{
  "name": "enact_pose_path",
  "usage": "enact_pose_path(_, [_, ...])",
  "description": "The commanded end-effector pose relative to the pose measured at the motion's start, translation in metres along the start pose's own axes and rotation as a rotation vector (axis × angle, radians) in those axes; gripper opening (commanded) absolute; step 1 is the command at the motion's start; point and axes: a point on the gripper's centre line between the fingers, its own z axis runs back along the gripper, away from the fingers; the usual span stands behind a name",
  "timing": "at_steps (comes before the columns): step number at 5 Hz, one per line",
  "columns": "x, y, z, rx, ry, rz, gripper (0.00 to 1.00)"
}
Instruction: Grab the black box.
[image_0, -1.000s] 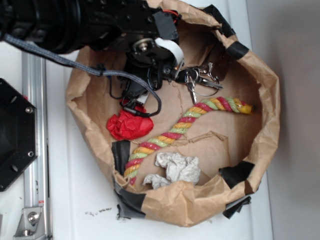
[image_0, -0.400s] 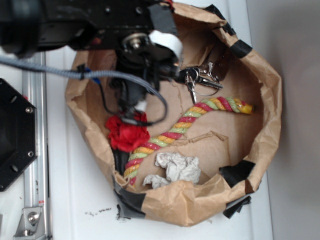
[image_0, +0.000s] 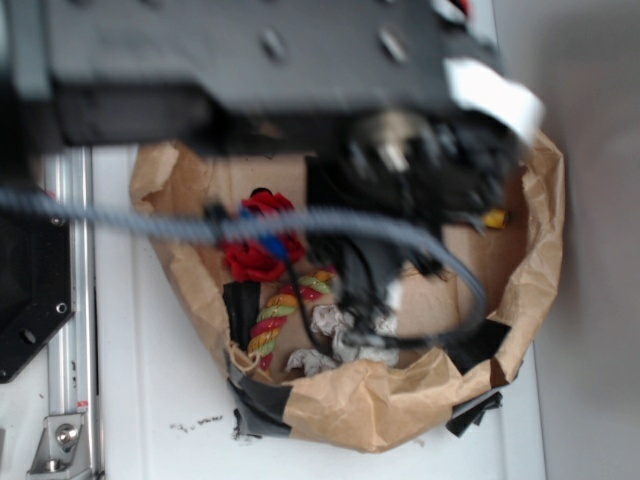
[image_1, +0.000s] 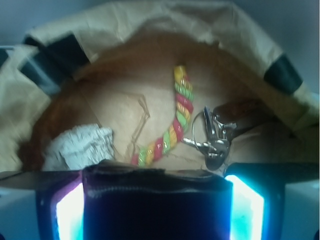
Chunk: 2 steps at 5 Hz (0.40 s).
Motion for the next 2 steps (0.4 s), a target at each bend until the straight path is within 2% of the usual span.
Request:
enact_pose_path(1, [0.001, -0.004, 0.027, 0.017, -0.023, 0.024, 0.00])
enact_pose_path(2, [-0.013, 0.006, 0.032, 0.023, 0.002, 0.071, 0.00])
